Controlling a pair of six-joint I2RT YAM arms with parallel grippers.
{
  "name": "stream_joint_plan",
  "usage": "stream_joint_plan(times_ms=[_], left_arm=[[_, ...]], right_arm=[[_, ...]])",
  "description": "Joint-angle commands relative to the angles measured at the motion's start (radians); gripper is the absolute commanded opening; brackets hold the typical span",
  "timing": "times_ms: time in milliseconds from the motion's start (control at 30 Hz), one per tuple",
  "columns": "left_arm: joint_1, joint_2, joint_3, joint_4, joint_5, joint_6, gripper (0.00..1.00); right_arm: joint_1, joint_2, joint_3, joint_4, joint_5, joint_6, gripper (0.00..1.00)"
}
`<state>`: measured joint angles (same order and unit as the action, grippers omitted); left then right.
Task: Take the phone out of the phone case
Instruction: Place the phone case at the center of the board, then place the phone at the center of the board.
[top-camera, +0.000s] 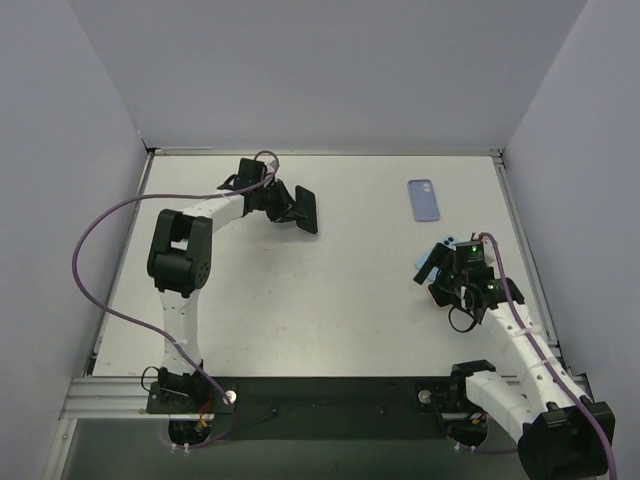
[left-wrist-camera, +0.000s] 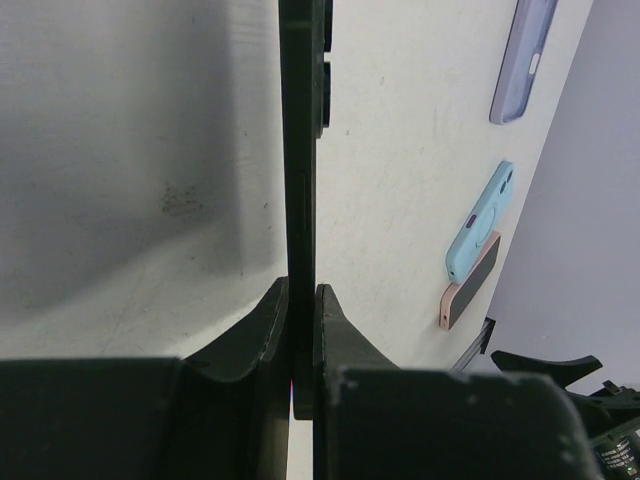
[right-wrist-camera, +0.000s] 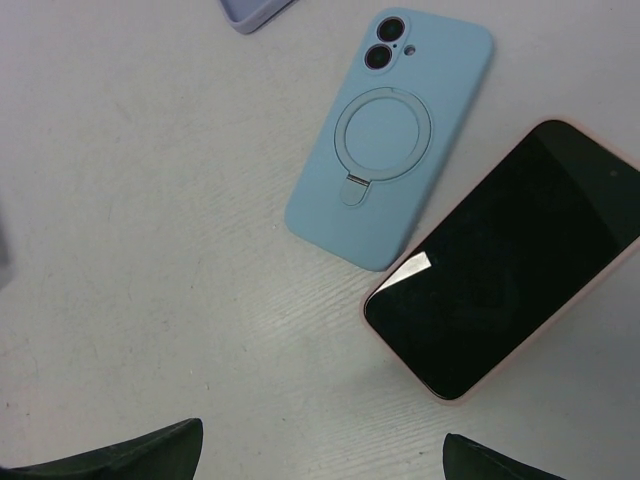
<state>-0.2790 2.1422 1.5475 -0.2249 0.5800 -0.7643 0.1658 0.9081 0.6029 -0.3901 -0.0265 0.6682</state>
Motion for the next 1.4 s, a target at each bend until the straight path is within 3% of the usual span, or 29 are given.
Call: stream_joint_plan(times_ms=[0, 333, 767, 967, 1000, 1033, 1100, 1133, 1233, 1367], left_arm=[[0.006, 0.024, 0.083, 0.064, 0.038, 0.011, 0.0], [0.041, 0.116, 0.272, -0.04, 0.026, 0.045, 0.0], [0.363, -0.002, 0.013, 0.088, 0.092, 0.003, 0.0], [0.373, -0.008, -0.078, 0.15, 0.09, -0.012, 0.0], [0.374, -0.002, -0.075, 0.121, 0.083, -0.003, 0.13], [0.377, 0.001, -0.058, 0.098, 0.067, 0.006, 0.21], [0.376, -0.013, -0.043, 0.032, 0.035, 0.035, 0.61], [0.37, -0.027, -0.04, 0.021, -0.001, 0.042, 0.71], [0.331, -0.096, -0.02, -0.066, -0.119, 0.089, 0.87], [0.298, -0.182, 0.005, -0.223, -0.267, 0.141, 0.91]], right_arm=[[0.02, 0.002, 0.027, -0.052, 0.033, -0.036, 0.96], [0.051, -0.001, 0.066, -0.101, 0.071, -0.05, 0.96], [-0.02, 0.021, 0.11, -0.159, 0.1, -0.074, 0.96], [-0.103, 0.046, 0.109, -0.153, 0.051, -0.096, 0.96], [-0.112, 0.049, 0.107, -0.153, 0.048, -0.104, 0.97], [-0.124, 0.048, 0.106, -0.153, 0.04, -0.105, 0.97], [-0.158, 0.052, 0.1, -0.153, 0.033, -0.117, 0.96], [-0.164, 0.06, 0.098, -0.154, 0.037, -0.119, 0.96], [-0.247, 0.101, 0.098, -0.156, 0.033, -0.125, 0.97], [-0.31, 0.182, 0.116, -0.15, 0.048, -0.081, 0.98]])
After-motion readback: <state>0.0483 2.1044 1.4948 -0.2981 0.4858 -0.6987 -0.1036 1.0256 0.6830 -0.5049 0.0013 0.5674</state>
